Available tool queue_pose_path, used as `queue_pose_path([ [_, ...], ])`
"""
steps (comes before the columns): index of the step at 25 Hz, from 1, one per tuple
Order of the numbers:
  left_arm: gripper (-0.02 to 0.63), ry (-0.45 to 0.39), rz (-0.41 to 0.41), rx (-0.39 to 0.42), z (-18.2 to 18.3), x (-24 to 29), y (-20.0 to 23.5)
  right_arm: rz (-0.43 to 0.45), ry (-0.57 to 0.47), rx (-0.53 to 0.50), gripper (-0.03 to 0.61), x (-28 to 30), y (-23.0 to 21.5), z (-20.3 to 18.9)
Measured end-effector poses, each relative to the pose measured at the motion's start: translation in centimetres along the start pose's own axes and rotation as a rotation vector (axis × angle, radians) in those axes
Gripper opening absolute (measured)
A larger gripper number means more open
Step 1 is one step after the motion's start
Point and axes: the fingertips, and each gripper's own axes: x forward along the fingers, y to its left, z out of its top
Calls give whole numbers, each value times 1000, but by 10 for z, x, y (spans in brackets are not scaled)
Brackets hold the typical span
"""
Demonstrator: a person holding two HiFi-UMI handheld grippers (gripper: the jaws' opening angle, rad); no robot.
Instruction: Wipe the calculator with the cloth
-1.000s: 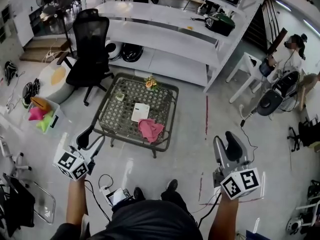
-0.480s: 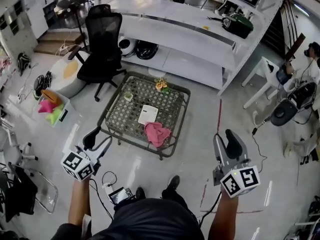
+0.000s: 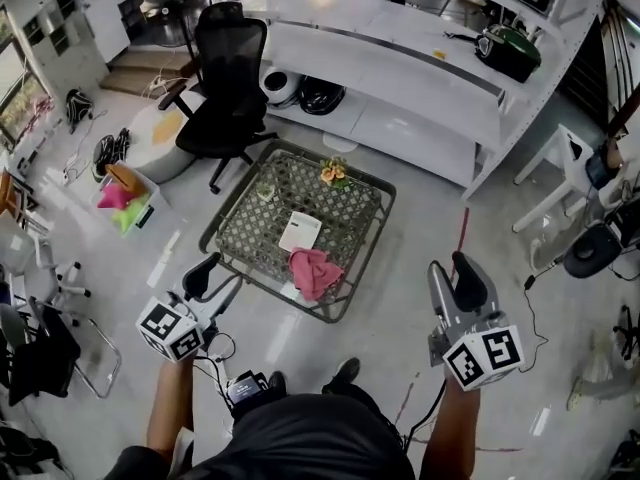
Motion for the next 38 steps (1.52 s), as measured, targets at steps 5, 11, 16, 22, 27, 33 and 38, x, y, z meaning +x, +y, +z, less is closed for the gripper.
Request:
queue_pose_path([
  [5,264,7,53,5,-5,19,-17,58,-8,19,161,10,-35,-8],
  [11,264,32,92,12,-8,40,-36,98,-6,33,161,13,-70,-12],
  [16,264,41,95,29,-1,58,-45,105,-7,55,161,14,-91,-18],
  [22,265,70,61,31,-2,86,-50,84,16,71,161,15,-107,-26],
  [27,265,88,-3,27,-6,116,-48,18,23,73,161,12,-124,-30],
  [33,265,87,-96,31,-6,155,-25,-62,36,76,161,20,-125,-34],
  [38,265,79,-183,22,-4,182,-6,-132,41,70,161,35,-119,-27],
])
